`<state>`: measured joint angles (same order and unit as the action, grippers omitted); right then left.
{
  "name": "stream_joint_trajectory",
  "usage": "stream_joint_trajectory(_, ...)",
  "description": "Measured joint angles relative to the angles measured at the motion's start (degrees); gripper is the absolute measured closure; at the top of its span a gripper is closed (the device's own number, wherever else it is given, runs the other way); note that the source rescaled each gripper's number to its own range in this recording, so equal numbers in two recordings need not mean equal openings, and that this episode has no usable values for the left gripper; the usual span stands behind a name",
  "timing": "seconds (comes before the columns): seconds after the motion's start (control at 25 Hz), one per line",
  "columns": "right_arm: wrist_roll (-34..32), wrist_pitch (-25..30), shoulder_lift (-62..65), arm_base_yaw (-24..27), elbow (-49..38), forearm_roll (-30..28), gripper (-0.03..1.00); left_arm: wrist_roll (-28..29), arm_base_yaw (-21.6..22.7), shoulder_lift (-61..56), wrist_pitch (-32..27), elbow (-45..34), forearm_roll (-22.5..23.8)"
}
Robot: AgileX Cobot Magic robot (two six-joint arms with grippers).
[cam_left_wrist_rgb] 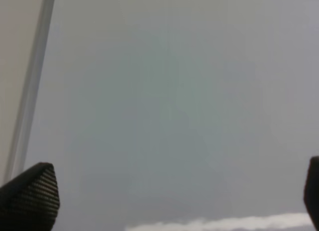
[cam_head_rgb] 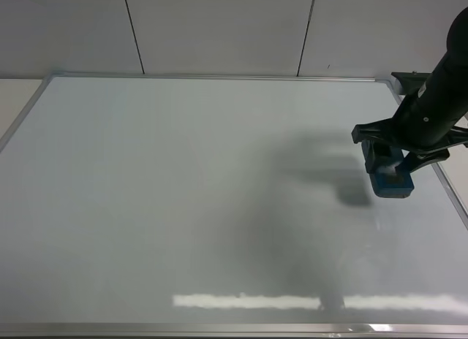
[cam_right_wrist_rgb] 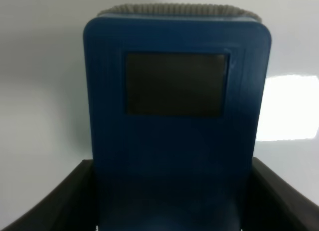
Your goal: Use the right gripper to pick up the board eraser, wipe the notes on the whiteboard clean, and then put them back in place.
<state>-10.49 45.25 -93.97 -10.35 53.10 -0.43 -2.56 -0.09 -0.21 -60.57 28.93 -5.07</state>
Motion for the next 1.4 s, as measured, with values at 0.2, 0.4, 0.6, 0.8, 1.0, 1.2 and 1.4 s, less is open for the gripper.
stream_joint_trajectory(0.2,0.0,-2.3,-3.6,0.1,0.0,0.8,0.97,0.0,0.0,0.0,0.0,0.0,0.0)
stream_joint_trajectory(0.4,0.0,-5.1,-7.0,0.1,0.0,1.2,0.97,0.0,0.0,0.0,0.0,0.0,0.0)
stream_joint_trajectory(0.6,0.0,-5.4,-9.0,0.1,0.0,1.2,0.97,0.0,0.0,0.0,0.0,0.0,0.0)
stream_joint_trajectory(0.8,0.0,-5.3,-9.0,0.1,0.0,1.2,0.97,0.0,0.0,0.0,0.0,0.0,0.0)
stream_joint_trajectory(1.0,0.0,-5.2,-9.0,0.1,0.0,1.2,0.96,0.0,0.0,0.0,0.0,0.0,0.0)
stream_joint_trajectory(1.2,0.0,-5.4,-9.0,0.1,0.0,0.8,0.16,0.0,0.0,0.0,0.0,0.0,0.0)
stream_joint_trajectory(1.4,0.0,-5.4,-9.0,0.1,0.0,0.4,-0.01,0.0,0.0,0.0,0.0,0.0,0.0)
